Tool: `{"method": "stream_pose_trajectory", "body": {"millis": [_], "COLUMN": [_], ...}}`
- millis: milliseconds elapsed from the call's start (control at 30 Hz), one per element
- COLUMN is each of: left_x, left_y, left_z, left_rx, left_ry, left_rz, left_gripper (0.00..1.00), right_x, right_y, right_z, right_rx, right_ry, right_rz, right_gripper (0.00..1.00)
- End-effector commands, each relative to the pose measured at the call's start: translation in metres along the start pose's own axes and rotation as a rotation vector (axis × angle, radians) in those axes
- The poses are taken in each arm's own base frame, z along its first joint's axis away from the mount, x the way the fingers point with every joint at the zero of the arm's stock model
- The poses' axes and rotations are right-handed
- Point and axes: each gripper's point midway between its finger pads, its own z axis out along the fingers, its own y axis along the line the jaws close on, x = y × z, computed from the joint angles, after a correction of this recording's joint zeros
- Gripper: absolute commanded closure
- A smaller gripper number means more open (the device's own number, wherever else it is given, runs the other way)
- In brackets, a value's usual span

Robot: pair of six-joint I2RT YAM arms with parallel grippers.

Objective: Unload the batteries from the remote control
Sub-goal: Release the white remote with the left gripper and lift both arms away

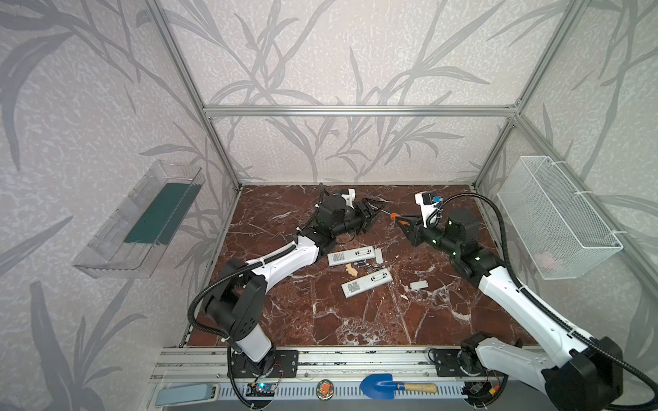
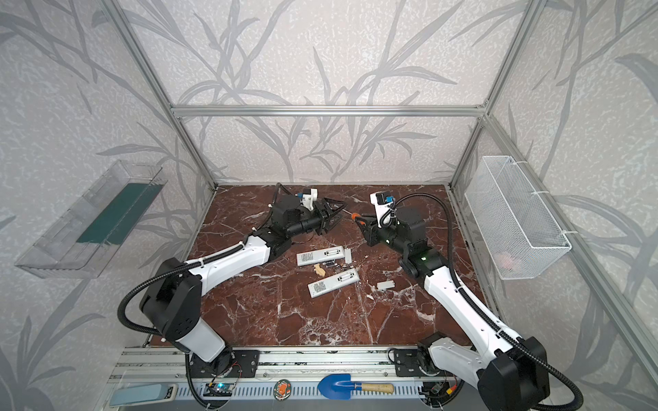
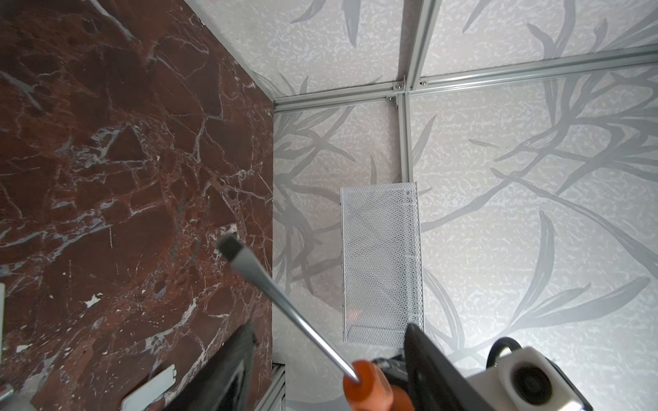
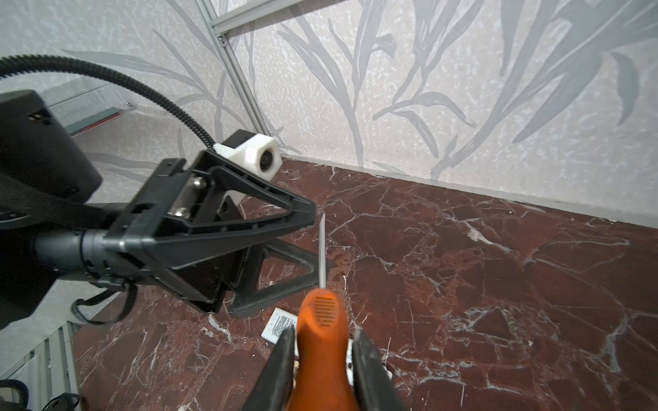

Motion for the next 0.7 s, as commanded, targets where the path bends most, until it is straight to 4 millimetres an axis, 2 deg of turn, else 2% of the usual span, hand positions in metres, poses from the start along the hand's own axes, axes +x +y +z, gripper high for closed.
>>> {"method": "stream_pose_trajectory", "body": {"millis": [0, 167, 333, 667], "left_x": [-0.008, -0.017, -0.02, -0.021], "left_y": [-0.027, -0.023, -0.024, -0.016], "left_z": [0.0, -0.001, 0.003, 0.01], "left_rx": [0.074, 0.083, 0.104, 0.101], "left_ry": [-0.04, -0.093, -0.102, -0.092], "left_rz": [-0.018, -0.038, -0.052, -0.081], "left_gripper": [0.35, 0.48, 0.56, 0.88], "right_x": [-0.011, -0.005, 0.002, 0.006], "right_y": [0.012, 0.018, 0.018, 0.016], "right_z": [0.001, 0.001, 0.001, 0.002], "right_rx": [-0.048, -0.07, -0.069, -0.06], "right_ry": [-0.048, -0.037, -0.024, -0.016], "right_rz": [-0.007, -0.005, -0.007, -0.015], "right_gripper": [1.0, 1.0, 1.0, 1.0]}}
